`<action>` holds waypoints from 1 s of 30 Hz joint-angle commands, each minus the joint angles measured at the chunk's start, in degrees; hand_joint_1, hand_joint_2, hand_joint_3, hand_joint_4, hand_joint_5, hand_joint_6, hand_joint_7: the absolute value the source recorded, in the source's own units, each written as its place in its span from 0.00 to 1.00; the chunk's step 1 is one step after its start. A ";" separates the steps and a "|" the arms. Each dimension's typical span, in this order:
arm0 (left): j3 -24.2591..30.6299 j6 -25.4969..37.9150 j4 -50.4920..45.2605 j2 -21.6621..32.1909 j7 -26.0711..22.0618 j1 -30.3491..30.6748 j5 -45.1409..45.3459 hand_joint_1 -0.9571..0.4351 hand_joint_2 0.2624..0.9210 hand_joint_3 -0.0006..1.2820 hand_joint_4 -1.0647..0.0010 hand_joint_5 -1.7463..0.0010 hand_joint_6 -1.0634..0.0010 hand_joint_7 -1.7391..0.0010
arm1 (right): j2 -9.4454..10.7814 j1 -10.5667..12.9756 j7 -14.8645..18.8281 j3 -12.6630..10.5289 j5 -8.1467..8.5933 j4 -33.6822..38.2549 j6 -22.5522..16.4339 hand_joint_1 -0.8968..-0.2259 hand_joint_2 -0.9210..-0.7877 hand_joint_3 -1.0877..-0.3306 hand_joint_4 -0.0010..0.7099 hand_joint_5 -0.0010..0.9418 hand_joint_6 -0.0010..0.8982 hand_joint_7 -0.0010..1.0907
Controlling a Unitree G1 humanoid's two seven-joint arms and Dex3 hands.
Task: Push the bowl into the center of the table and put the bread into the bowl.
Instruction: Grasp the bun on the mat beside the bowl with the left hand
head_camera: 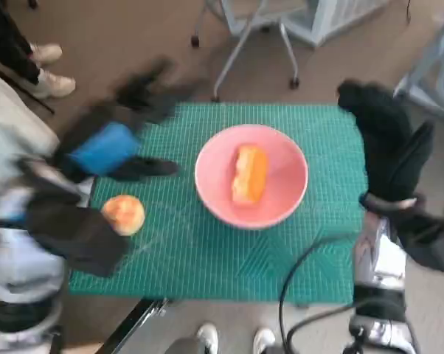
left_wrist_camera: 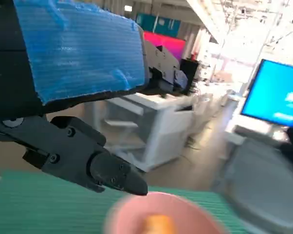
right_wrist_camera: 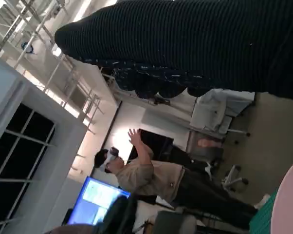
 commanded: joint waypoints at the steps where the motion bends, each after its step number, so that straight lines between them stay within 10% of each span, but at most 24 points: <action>1: 1.94 -7.00 4.34 5.65 -3.00 2.33 -3.45 0.32 0.87 0.00 0.90 0.98 0.70 0.97 | 0.32 0.13 0.41 0.29 0.35 0.96 0.32 0.40 0.00 0.49 0.25 0.00 0.22 0.26; 30: 1.54 -2.29 6.47 12.06 -3.99 12.41 -2.50 0.46 0.66 0.00 0.89 1.00 0.72 0.99 | -0.22 -0.86 2.53 0.47 1.02 3.05 -0.75 0.40 0.00 0.48 0.26 0.00 0.23 0.25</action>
